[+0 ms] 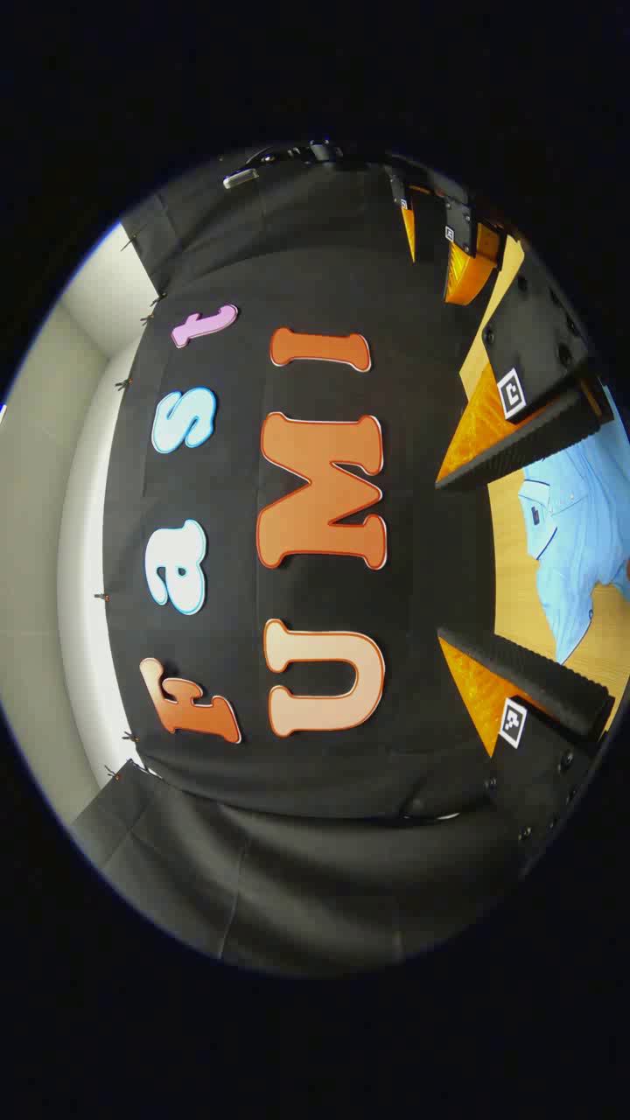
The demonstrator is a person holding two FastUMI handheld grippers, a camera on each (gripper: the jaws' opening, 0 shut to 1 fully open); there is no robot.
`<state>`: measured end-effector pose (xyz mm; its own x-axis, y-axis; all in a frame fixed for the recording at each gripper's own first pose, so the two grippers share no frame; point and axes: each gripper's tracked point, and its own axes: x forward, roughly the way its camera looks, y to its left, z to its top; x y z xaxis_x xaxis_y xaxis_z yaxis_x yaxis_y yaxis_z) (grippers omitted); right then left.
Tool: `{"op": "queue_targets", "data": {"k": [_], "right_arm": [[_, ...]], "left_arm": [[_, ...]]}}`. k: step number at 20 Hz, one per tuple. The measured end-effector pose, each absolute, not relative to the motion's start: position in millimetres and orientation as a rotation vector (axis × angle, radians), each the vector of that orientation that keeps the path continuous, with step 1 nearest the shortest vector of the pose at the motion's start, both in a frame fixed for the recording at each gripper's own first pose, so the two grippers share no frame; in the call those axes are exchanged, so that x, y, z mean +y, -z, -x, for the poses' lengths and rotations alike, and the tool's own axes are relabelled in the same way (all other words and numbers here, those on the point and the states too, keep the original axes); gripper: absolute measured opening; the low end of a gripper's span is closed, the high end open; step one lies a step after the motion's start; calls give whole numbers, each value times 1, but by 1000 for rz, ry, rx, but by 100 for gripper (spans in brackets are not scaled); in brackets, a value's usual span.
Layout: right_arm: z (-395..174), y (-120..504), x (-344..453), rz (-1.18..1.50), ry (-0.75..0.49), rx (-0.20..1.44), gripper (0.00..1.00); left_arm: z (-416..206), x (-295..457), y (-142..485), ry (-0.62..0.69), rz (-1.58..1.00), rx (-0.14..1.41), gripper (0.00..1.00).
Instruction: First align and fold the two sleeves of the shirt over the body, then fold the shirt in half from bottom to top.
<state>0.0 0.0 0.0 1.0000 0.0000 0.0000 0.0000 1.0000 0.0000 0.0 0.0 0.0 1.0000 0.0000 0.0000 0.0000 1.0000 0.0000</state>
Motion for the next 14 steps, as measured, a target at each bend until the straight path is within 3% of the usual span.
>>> {"op": "queue_targets", "data": {"k": [14], "right_arm": [[-71, 31, -30, -22, -42, 96, 98]], "left_arm": [[-18, -28, -13, -32, -26, -67, 100]]}}
